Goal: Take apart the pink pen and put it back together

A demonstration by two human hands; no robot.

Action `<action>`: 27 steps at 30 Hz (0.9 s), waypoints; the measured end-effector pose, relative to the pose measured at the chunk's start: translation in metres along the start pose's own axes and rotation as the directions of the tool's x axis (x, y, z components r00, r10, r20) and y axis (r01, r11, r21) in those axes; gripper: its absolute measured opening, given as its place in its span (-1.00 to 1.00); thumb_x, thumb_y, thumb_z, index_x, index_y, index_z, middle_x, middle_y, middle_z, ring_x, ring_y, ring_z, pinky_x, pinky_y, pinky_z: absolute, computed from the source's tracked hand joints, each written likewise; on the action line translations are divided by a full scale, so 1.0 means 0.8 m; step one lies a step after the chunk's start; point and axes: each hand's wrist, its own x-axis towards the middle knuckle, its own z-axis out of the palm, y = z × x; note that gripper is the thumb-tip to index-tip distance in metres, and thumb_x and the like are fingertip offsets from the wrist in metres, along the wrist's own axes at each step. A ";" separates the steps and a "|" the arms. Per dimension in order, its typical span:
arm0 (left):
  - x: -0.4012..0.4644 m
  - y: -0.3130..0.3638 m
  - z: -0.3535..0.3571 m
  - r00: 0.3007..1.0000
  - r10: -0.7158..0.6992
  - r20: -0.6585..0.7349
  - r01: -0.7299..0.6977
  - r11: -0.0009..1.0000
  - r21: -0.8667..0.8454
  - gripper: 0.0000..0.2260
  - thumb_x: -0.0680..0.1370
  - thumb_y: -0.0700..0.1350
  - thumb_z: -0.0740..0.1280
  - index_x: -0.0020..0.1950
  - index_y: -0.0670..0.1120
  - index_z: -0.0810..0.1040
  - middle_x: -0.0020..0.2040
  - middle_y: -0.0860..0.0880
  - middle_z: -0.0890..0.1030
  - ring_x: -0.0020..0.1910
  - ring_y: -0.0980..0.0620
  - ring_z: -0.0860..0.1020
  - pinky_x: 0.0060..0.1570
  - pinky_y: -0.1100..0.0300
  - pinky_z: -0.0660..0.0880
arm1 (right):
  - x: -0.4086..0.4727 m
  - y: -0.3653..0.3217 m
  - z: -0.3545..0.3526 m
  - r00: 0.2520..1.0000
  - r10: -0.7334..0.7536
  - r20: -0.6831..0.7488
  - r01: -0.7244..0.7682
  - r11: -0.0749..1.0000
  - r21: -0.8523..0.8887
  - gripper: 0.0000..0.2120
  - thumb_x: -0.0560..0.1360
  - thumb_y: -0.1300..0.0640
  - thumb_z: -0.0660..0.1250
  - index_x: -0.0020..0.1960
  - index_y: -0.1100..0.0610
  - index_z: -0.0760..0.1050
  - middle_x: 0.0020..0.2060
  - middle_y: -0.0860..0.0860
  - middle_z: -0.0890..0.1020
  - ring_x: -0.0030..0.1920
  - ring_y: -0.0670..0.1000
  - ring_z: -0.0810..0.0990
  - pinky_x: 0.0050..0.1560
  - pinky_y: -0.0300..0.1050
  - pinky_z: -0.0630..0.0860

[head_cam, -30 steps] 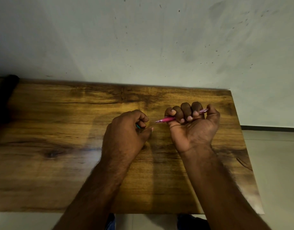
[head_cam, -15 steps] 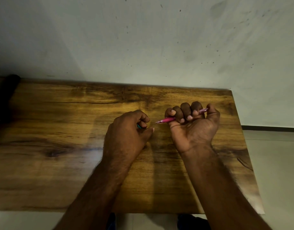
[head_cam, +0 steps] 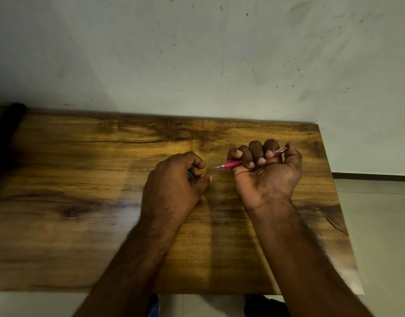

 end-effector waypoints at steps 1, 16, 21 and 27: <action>0.000 0.000 0.000 1.000 0.006 -0.001 -0.006 1.000 0.009 -0.79 0.41 0.03 0.61 -0.03 0.18 0.66 -0.20 0.22 0.63 -0.26 0.31 0.58 -0.28 0.19 0.64 | 0.000 0.000 0.000 1.000 0.003 -0.001 -0.003 1.000 0.005 -0.52 0.59 -0.17 0.05 -0.37 0.12 0.29 -0.49 0.01 0.25 -0.45 0.01 0.20 -0.27 -0.09 0.39; 0.000 0.001 0.001 1.000 0.011 0.010 -0.011 1.000 0.007 -0.78 0.42 0.03 0.61 0.00 0.16 0.66 -0.18 0.22 0.62 -0.19 0.28 0.59 -0.25 0.08 0.68 | 0.000 0.000 0.000 1.000 0.007 -0.006 -0.007 1.000 -0.005 -0.56 0.54 -0.18 0.10 -0.35 0.11 0.29 -0.48 0.01 0.25 -0.43 0.01 0.19 -0.26 -0.08 0.37; 0.001 0.000 0.002 1.000 0.009 0.011 -0.009 1.000 0.005 -0.78 0.42 0.03 0.61 0.00 0.16 0.66 -0.18 0.22 0.62 -0.20 0.28 0.59 -0.26 0.07 0.69 | 0.000 0.000 -0.001 1.000 0.007 -0.001 -0.007 1.000 -0.005 -0.58 0.50 -0.20 0.14 -0.34 0.11 0.30 -0.47 0.01 0.25 -0.42 0.01 0.19 -0.25 -0.07 0.37; 0.000 -0.001 0.002 1.000 0.001 0.020 -0.001 1.000 -0.014 -0.77 0.42 0.02 0.62 0.01 0.15 0.66 -0.17 0.21 0.63 -0.19 0.26 0.61 -0.30 0.05 0.69 | 0.000 0.000 -0.001 1.000 0.017 0.011 -0.017 1.000 -0.004 -0.57 0.50 -0.20 0.13 -0.34 0.12 0.32 -0.46 0.01 0.26 -0.42 0.01 0.20 -0.23 -0.07 0.38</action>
